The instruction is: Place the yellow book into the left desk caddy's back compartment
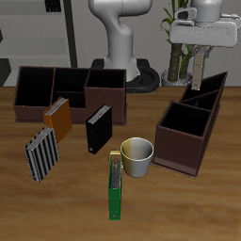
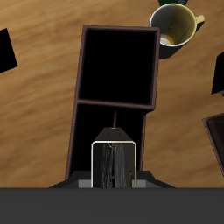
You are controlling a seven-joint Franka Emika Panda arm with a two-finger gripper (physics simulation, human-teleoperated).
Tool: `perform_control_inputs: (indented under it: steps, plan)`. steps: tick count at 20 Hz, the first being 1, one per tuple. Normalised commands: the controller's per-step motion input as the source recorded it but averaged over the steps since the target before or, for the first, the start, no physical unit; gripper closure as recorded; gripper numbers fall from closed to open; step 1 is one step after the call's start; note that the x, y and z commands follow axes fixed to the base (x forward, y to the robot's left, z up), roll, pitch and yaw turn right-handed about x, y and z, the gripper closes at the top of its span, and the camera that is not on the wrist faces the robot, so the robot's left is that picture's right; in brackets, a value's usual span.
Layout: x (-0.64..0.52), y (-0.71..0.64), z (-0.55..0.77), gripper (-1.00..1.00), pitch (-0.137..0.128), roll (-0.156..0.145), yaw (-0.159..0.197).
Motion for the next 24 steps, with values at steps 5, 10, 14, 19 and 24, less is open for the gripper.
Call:
perform_control_inputs:
  steps: [5, 10, 14, 19, 24]
  plan:
    - [0.16, 0.06, 0.05, 1.00, 0.043, 0.007, -0.018]
    - [0.12, 0.20, -0.10, 1.00, 0.039, 0.043, 0.020]
    - [0.16, 0.00, -0.06, 1.00, 0.020, -0.014, -0.006]
    - [0.14, -0.08, 0.04, 1.00, -0.011, -0.022, 0.011]
    - [0.08, -0.05, 0.06, 1.00, -0.013, -0.017, -0.003]
